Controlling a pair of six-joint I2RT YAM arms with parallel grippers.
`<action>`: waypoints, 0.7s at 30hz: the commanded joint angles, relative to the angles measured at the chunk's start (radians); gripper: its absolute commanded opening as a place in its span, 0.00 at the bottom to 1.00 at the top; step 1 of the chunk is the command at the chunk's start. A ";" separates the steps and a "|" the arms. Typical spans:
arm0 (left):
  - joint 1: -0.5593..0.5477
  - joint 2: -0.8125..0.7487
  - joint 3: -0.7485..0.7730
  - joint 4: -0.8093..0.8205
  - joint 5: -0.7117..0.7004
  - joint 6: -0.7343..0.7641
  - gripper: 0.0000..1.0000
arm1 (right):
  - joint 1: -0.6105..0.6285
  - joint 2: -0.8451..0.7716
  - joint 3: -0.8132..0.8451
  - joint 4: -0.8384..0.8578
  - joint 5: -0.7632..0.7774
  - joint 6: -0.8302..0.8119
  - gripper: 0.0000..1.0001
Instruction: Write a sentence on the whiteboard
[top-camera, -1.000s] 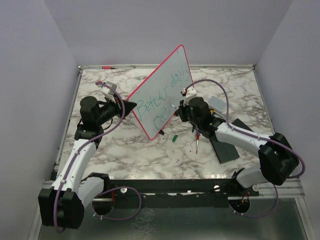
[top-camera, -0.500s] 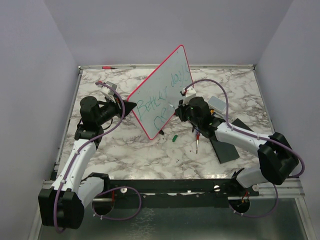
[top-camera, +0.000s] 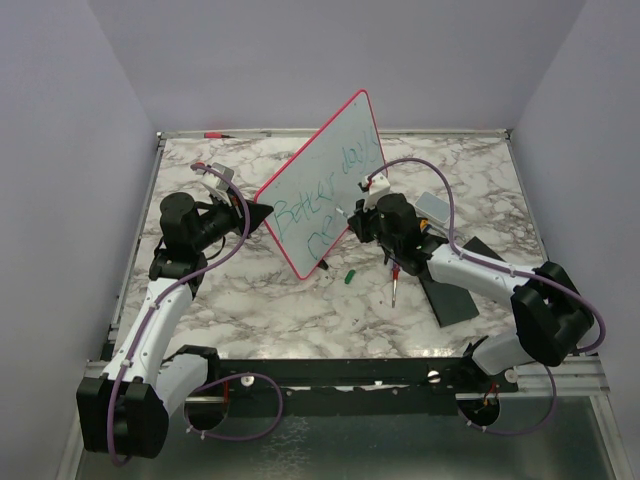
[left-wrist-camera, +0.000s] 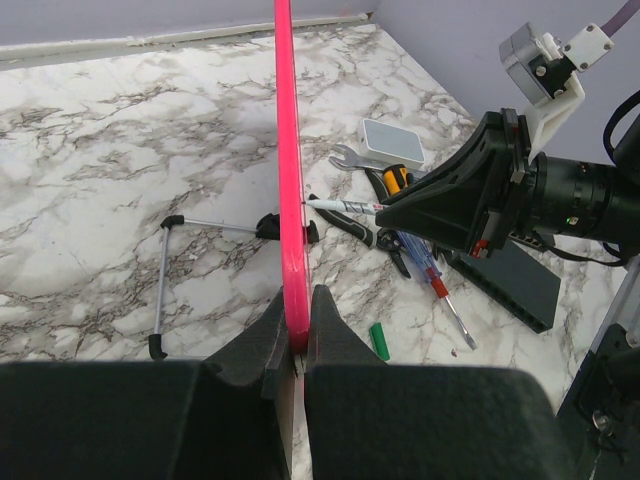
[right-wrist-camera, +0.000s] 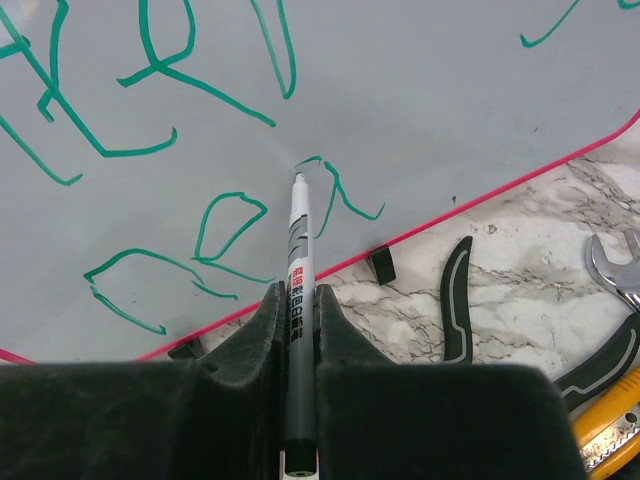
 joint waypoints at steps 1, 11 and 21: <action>-0.017 0.018 -0.052 -0.172 0.039 0.064 0.00 | 0.001 -0.004 0.028 0.029 -0.014 -0.013 0.01; -0.017 0.018 -0.053 -0.171 0.041 0.064 0.00 | 0.000 0.017 0.009 0.022 -0.030 -0.001 0.01; -0.017 0.021 -0.051 -0.170 0.042 0.064 0.00 | 0.009 0.028 -0.053 0.019 -0.040 0.035 0.01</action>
